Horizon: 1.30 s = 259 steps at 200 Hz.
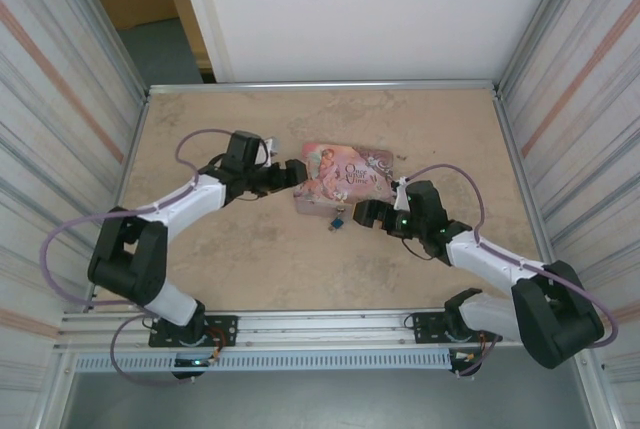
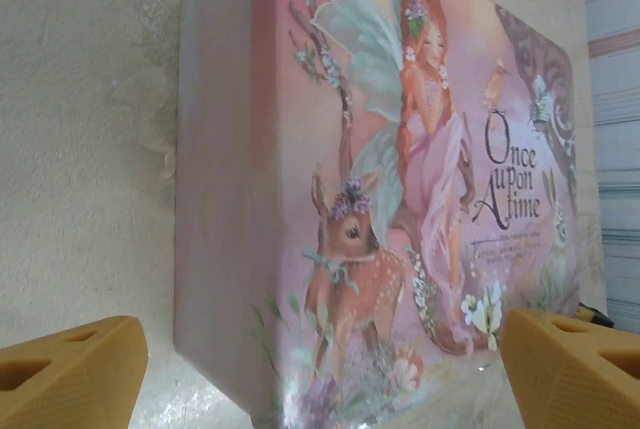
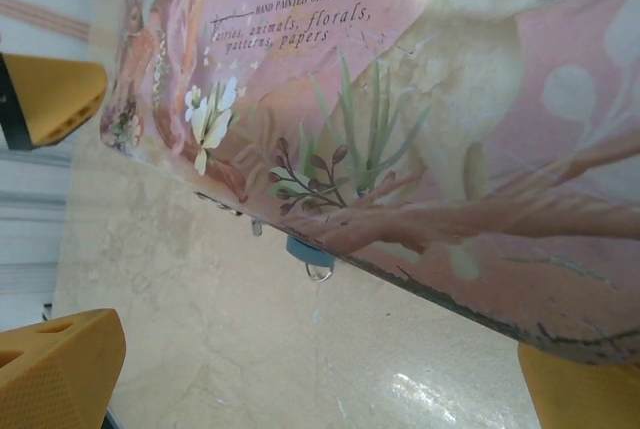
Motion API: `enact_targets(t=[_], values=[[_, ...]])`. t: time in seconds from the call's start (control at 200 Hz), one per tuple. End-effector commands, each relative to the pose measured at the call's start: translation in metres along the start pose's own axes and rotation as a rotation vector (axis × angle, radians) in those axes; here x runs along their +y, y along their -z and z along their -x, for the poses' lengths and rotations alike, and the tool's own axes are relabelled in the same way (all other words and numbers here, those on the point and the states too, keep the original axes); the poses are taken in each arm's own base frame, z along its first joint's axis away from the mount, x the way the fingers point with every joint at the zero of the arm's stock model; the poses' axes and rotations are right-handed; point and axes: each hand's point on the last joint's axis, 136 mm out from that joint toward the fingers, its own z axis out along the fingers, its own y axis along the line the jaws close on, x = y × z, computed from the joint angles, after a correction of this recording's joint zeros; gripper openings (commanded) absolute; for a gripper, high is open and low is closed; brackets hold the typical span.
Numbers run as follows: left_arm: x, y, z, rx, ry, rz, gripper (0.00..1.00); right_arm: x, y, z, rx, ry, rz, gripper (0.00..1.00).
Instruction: Unlock a padlock with a key
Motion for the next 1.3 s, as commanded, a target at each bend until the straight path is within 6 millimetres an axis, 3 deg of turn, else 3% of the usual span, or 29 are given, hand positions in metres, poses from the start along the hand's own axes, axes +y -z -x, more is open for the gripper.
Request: enact_targets(t=[0.0, 0.316, 0.551, 0.977, 1.293], values=[[0.005, -0.009, 0.0, 0.039, -0.011, 0.013, 0.91, 0.015, 0.0, 0.016, -0.021, 0.072, 0.039, 0.99], [0.045, -0.025, -0.029, 0.121, 0.052, 0.127, 0.91, 0.01, -0.004, 0.024, -0.01, 0.102, 0.042, 0.99], [0.057, -0.024, -0.05, 0.148, 0.051, 0.196, 0.91, 0.011, -0.009, 0.036, 0.0, 0.133, 0.063, 0.99], [0.051, -0.012, -0.074, 0.125, 0.048, 0.239, 0.92, 0.017, -0.035, 0.066, -0.001, 0.228, 0.138, 0.99], [0.036, 0.001, -0.061, 0.08, 0.028, 0.206, 0.92, 0.009, -0.037, 0.062, 0.012, 0.246, 0.118, 0.99]])
